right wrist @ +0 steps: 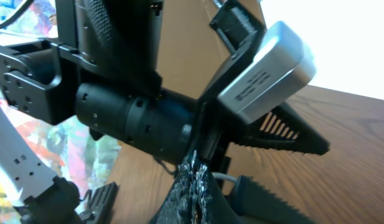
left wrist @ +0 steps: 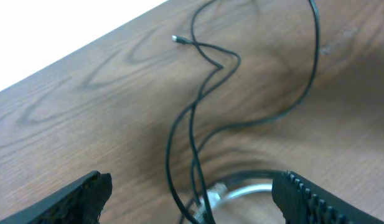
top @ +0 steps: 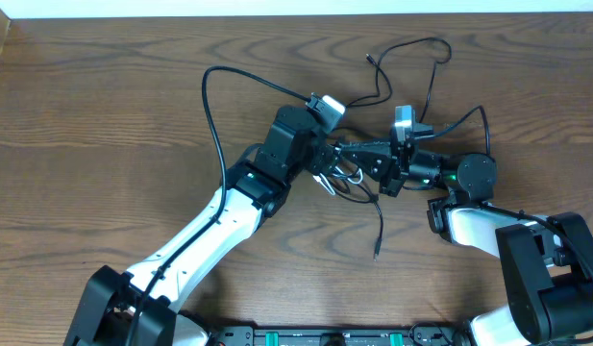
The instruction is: Untangle cables
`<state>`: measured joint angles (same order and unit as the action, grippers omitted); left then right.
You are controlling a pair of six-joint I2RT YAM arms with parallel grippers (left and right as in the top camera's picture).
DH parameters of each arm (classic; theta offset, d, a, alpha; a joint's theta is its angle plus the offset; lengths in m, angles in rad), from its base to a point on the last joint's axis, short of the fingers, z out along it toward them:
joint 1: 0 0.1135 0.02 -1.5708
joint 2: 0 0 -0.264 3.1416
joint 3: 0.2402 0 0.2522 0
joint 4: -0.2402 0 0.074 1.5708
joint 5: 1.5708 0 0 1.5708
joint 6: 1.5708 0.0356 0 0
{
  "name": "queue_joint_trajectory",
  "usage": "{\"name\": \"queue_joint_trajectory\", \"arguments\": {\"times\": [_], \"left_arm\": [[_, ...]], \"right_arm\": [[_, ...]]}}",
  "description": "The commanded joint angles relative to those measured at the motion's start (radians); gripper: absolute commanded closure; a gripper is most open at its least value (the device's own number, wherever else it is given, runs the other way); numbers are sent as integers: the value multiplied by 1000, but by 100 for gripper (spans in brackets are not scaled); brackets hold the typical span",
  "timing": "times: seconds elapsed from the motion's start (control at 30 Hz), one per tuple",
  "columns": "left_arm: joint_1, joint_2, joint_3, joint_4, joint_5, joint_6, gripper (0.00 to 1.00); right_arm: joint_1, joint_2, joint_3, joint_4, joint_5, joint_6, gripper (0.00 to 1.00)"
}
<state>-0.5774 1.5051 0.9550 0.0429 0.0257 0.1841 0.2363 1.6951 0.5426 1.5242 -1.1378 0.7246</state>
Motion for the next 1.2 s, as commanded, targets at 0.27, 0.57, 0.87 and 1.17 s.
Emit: {"name": "queue_joint_trajectory", "arguments": {"times": [0.27, 0.57, 0.87, 1.17], "left_arm": [[5, 0, 18, 156, -225, -88, 13], [5, -93, 18, 140, -225, -92, 13], [5, -262, 18, 118, -225, -92, 13], [5, -386, 18, 120, -217, -92, 13]], "right_arm": [[6, 7, -2, 31, -96, -1, 93], [6, 7, -2, 29, -96, -8, 23], [6, 7, -2, 29, -95, -8, 1], [6, 7, -2, 29, -91, -8, 1]]}}
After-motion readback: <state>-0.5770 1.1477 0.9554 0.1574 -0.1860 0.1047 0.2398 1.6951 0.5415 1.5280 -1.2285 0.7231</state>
